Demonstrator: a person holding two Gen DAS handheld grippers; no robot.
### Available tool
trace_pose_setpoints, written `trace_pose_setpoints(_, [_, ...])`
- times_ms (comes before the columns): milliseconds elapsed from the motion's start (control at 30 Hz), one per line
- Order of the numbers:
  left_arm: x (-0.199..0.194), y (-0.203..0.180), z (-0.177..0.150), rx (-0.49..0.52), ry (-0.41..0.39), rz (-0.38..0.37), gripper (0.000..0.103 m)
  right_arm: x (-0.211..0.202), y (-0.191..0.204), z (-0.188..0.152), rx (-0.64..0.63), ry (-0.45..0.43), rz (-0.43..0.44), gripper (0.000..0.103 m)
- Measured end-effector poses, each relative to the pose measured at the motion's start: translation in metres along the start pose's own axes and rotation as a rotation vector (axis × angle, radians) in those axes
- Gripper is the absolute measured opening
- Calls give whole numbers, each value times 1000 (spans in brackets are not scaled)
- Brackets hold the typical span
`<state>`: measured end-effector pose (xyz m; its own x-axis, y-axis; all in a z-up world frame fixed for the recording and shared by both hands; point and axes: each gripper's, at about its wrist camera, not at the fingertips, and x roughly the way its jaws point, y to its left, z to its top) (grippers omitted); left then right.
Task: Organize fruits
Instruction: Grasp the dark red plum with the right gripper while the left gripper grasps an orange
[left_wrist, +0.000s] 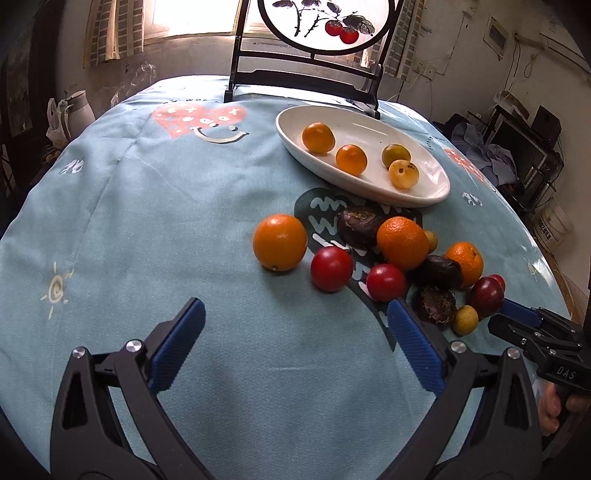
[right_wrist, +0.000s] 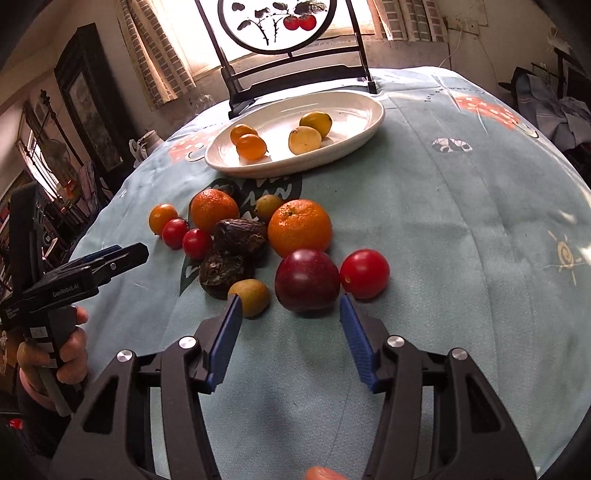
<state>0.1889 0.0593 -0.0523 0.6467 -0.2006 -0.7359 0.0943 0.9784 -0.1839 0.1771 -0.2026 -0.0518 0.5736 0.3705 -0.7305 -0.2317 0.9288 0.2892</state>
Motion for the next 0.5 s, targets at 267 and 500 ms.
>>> trace_pose_setpoints(267, [-1,-2,0,12,-6,1,101,9,-3,9,26,13,-11,47])
trace_pose_setpoints(500, [0,-1,0,11,3,1,101,18,-3,16,20,29,-35,43])
